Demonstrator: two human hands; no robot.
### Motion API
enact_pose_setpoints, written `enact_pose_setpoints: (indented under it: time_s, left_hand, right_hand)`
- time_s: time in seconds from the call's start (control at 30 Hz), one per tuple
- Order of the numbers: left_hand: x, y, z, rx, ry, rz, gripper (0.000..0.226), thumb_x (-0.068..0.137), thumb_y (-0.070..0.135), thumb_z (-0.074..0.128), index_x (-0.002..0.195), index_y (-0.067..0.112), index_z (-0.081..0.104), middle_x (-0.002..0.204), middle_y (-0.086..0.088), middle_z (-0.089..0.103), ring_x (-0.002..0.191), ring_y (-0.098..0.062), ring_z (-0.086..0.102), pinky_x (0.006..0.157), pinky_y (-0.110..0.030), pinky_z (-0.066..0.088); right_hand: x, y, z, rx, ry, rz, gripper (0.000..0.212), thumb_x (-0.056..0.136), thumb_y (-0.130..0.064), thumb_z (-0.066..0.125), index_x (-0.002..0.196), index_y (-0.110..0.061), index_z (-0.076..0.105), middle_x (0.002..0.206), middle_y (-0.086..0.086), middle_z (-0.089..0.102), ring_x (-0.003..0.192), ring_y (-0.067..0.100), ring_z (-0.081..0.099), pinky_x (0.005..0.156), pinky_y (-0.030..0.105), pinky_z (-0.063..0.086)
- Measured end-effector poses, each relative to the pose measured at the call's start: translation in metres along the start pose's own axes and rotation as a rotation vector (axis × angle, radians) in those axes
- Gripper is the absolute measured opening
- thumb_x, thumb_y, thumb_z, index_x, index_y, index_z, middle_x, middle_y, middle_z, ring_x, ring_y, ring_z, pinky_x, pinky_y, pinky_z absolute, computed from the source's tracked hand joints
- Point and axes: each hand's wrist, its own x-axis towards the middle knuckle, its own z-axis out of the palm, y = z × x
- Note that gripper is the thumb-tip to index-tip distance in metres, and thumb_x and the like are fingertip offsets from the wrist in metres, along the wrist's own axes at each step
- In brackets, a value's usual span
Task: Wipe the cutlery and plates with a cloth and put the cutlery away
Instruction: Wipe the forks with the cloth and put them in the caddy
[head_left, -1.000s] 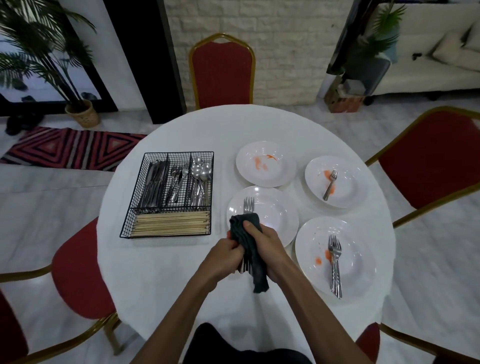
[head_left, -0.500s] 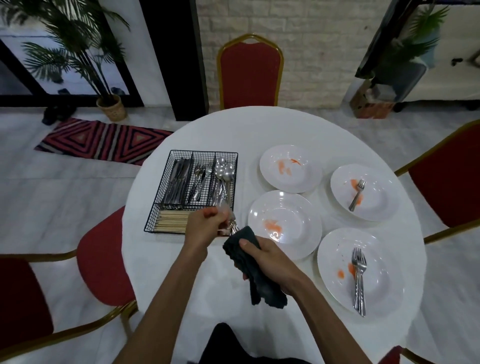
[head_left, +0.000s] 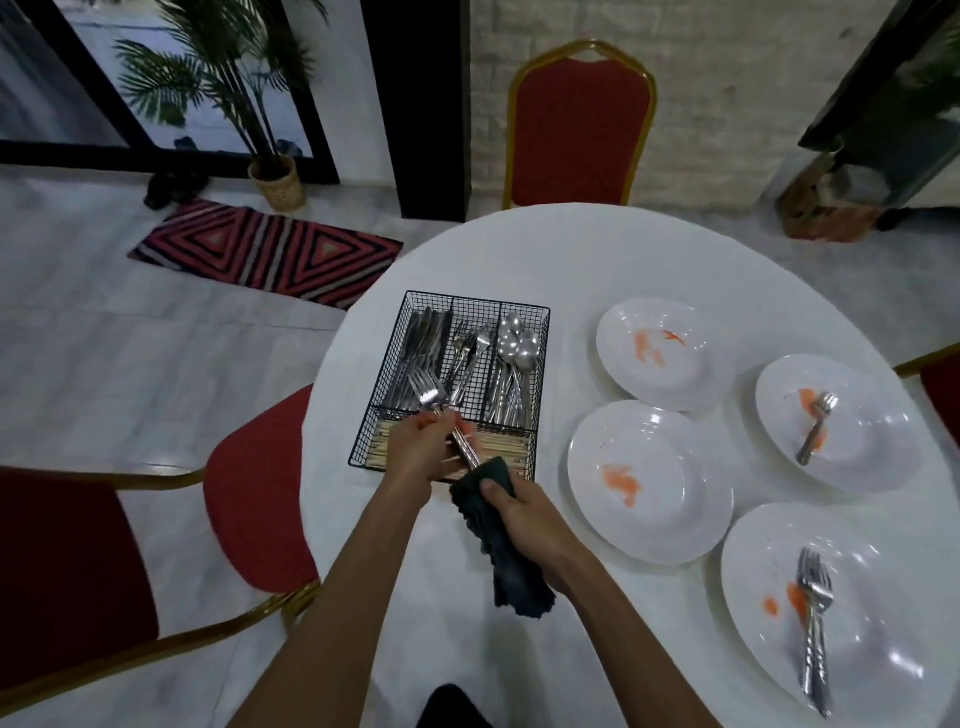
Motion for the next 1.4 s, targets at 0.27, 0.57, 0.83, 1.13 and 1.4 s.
enact_pose_setpoints:
  time_s: [0.27,0.57,0.83,1.13,1.4]
  left_hand:
    - [0.073,0.037,-0.013,0.382,0.031,0.161,0.014,0.094,0.026,0.068,0.080,0.021,0.067,0.093,-0.010,0.074,0.083,-0.025,0.073,0.077,-0.046,0.062]
    - [0.125,0.060,0.030,0.775,0.038,0.370,0.028,0.095,0.024,0.065,0.089,-0.002,0.073,0.057,0.005,0.052,0.048,-0.004,0.047,0.048,-0.015,0.034]
    - [0.112,0.044,0.044,0.894,0.061,0.462,0.024,0.097,0.010,0.059,0.117,0.003,0.070,0.104,-0.017,0.073,0.073,-0.023,0.066,0.084,-0.042,0.060]
    - [-0.027,-0.041,0.120,0.801,-0.293,0.451,0.025,0.095,0.015,0.062,0.117,0.012,0.074,0.114,-0.003,0.075,0.095,-0.008,0.066,0.084,-0.011,0.044]
    - [-0.114,-0.121,0.201,0.932,-0.520,0.391,0.024,0.095,0.014,0.058,0.110,0.017,0.077,0.103,0.001,0.077,0.094,-0.013,0.069,0.087,-0.021,0.051]
  right_hand:
    - [0.040,-0.003,-0.001,0.077,0.154,0.091,0.025,0.105,-0.027,0.048,0.109,-0.009,0.065,0.089,0.018,0.075,0.060,0.024,0.067,0.055,0.033,0.052]
    - [0.049,-0.003,-0.018,0.140,0.283,0.094,0.027,0.105,-0.028,0.049,0.106,-0.010,0.069,0.089,0.018,0.076,0.065,0.024,0.069,0.060,0.035,0.056]
    - [0.030,0.004,-0.043,0.213,0.351,0.080,0.027,0.106,-0.027,0.048,0.106,-0.009,0.068,0.086,0.016,0.074,0.061,0.022,0.067,0.055,0.031,0.053]
    - [-0.025,0.065,-0.107,0.285,0.640,0.072,0.056,0.085,-0.059,0.051,0.111,-0.011,0.060,0.100,0.022,0.072,0.074,0.031,0.070,0.066,0.047,0.061]
    - [-0.111,0.111,-0.172,0.348,0.797,0.081,0.023,0.099,-0.032,0.052,0.117,-0.017,0.052,0.098,0.019,0.071,0.077,0.031,0.072,0.073,0.056,0.062]
